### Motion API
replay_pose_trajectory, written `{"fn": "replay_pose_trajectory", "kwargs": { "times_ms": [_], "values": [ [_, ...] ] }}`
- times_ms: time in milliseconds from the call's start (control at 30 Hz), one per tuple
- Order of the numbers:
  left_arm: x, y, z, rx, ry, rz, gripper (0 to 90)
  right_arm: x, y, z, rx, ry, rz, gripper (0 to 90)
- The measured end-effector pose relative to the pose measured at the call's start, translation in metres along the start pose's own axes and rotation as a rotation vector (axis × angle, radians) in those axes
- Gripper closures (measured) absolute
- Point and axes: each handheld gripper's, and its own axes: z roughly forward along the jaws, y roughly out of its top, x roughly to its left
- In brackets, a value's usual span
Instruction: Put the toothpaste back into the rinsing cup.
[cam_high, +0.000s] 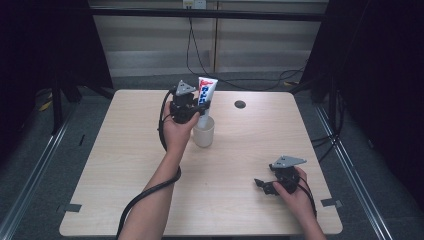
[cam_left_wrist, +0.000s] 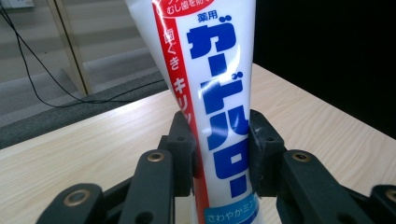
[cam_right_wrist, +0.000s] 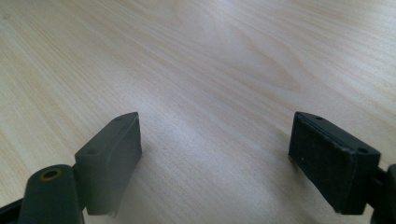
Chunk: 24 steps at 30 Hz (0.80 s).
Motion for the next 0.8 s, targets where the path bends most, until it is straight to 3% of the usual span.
{"fn": "replay_pose_trajectory", "kwargs": {
  "times_ms": [333,800],
  "values": [
    [0.005,-0.003,0.013,0.000,0.000,-0.015,66.9,0.000,0.000,0.000,-0.001,0.001,-0.001,16.9],
    [0.004,-0.008,0.028,0.010,0.022,-0.003,66.4,0.000,0.000,0.000,-0.001,0.001,0.000,16.8]
  ]
}}
